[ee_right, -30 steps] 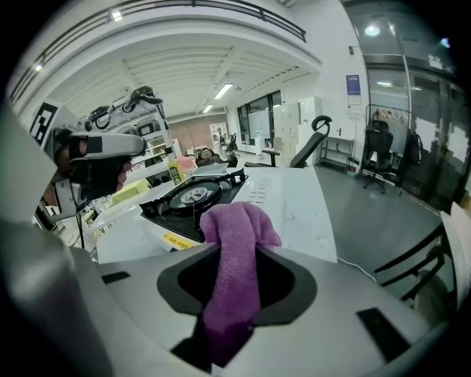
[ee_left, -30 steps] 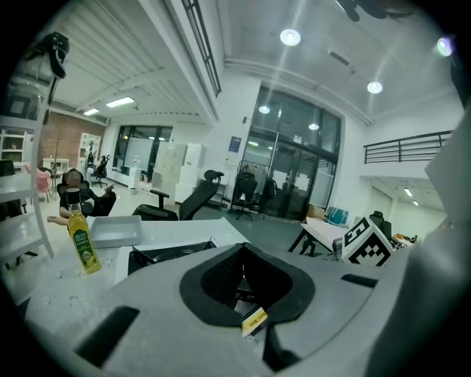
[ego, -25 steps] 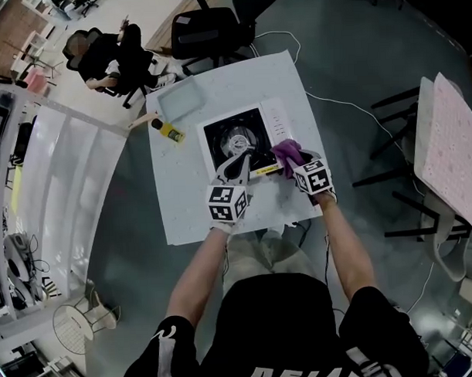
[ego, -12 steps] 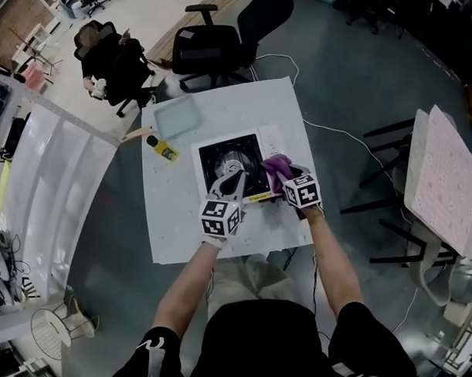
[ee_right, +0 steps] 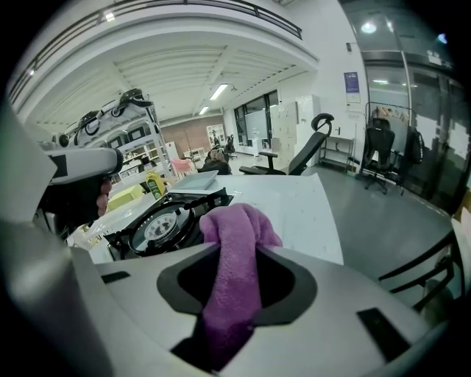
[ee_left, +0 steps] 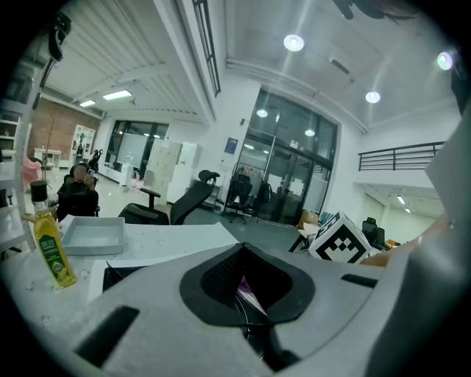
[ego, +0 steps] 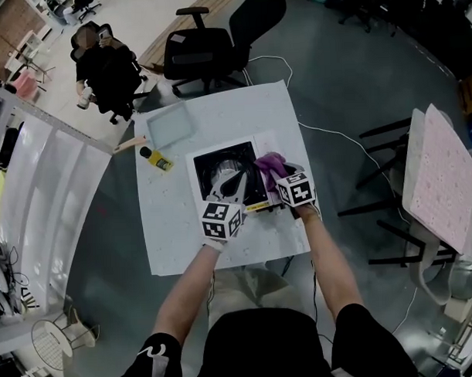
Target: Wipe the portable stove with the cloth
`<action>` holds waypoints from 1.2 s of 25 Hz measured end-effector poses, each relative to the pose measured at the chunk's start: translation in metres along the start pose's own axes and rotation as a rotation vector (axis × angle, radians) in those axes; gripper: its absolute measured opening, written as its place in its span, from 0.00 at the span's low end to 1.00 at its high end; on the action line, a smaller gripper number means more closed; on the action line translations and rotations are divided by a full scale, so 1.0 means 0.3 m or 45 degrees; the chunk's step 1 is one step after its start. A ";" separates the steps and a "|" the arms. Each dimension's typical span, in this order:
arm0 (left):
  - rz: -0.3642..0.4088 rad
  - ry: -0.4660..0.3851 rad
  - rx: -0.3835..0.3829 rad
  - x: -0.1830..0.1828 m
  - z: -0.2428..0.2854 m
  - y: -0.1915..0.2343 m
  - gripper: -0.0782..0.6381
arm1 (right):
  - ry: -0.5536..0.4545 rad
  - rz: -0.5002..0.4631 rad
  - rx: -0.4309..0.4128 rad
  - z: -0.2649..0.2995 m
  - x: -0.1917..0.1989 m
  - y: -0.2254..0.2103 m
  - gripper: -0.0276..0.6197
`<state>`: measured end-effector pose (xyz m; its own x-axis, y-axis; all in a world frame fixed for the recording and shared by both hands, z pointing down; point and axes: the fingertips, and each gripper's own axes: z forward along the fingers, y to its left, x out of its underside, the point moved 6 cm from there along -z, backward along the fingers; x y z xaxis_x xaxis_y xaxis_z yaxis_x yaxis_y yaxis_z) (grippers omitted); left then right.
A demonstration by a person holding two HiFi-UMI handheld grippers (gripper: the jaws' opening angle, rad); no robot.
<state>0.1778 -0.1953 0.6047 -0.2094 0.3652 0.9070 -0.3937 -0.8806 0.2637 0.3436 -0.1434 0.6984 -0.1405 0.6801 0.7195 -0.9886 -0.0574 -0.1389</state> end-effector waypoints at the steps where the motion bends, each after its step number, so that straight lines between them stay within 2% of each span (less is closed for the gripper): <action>1: -0.003 0.010 0.001 0.000 -0.001 0.006 0.12 | 0.002 0.006 0.002 0.007 -0.002 0.004 0.22; 5: -0.027 0.027 0.007 0.006 -0.013 0.002 0.12 | 0.003 0.000 0.014 0.009 0.004 0.008 0.22; 8: -0.019 0.006 -0.002 -0.023 0.008 0.035 0.12 | -0.029 -0.013 0.018 0.032 -0.045 -0.014 0.22; 13: -0.043 0.040 -0.002 -0.022 0.025 0.061 0.12 | -0.024 0.008 0.014 0.062 -0.063 -0.025 0.22; 30: -0.031 0.021 0.006 -0.098 0.029 0.133 0.12 | -0.014 -0.001 0.041 0.184 -0.202 -0.087 0.22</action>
<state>0.1759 -0.2438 0.5915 -0.2142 0.3915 0.8949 -0.3947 -0.8727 0.2874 0.3750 -0.2234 0.6959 -0.1403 0.6723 0.7269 -0.9899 -0.0805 -0.1166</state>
